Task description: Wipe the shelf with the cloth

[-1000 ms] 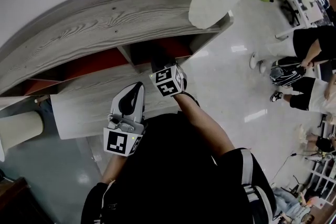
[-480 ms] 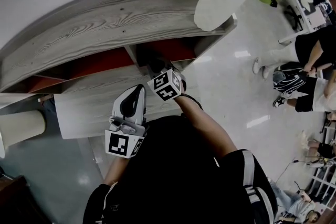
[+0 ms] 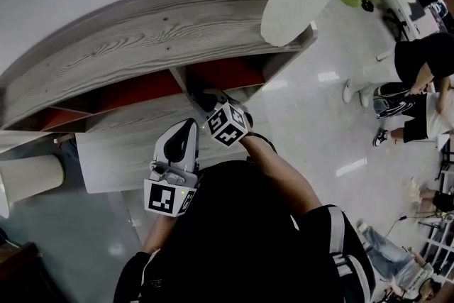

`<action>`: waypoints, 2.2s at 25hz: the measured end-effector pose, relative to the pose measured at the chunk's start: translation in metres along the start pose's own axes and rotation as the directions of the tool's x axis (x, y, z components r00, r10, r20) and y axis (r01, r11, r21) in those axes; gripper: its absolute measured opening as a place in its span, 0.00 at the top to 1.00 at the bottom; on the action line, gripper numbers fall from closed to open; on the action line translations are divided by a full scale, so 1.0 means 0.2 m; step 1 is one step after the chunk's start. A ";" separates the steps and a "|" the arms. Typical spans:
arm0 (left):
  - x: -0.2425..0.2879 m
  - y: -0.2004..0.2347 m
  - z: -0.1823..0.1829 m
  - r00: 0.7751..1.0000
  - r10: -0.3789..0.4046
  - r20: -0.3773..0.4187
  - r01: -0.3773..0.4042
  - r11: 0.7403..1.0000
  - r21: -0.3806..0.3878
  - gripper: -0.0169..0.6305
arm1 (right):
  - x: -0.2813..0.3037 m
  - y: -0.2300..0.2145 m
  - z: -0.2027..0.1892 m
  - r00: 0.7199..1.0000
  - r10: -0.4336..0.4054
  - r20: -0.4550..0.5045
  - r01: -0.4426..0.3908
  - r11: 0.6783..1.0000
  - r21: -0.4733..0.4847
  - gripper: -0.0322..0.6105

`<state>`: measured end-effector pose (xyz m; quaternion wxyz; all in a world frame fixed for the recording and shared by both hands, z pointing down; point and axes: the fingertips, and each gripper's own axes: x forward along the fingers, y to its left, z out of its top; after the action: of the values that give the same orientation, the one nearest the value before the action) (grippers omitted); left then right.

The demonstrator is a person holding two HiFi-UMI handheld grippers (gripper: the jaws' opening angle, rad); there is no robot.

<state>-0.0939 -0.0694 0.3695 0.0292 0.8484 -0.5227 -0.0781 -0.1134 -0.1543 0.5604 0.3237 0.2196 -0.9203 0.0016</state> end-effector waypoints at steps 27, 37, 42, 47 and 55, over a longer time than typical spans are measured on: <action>0.06 0.00 -0.03 0.999 -0.040 -0.019 0.040 0.999 -0.014 0.97 | -0.34 -0.75 -0.34 0.829 -0.519 -0.206 0.559 0.773 0.301 0.87; 0.08 0.01 -0.04 0.999 -0.045 -0.024 0.044 0.999 -0.018 0.97 | -0.22 -0.77 -0.29 0.856 -0.462 -0.233 0.511 0.828 0.233 0.87; 0.07 0.02 -0.04 0.999 -0.040 -0.021 0.040 0.999 -0.017 0.97 | -0.17 -0.75 -0.26 0.873 -0.431 -0.228 0.476 0.856 0.202 0.87; 0.08 0.03 -0.03 0.999 -0.036 -0.017 0.036 0.999 -0.021 0.97 | -0.11 -0.73 -0.22 0.895 -0.387 -0.224 0.425 0.892 0.157 0.87; 0.08 0.02 -0.01 0.999 -0.040 -0.018 0.040 0.999 -0.020 0.97 | 0.06 -0.65 -0.09 0.934 -0.303 -0.191 0.321 0.944 0.070 0.87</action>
<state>-0.0899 -0.0858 0.3712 0.0406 0.8591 -0.5046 -0.0759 -0.0587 -0.2733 0.5637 0.3889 0.3780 -0.8400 0.0158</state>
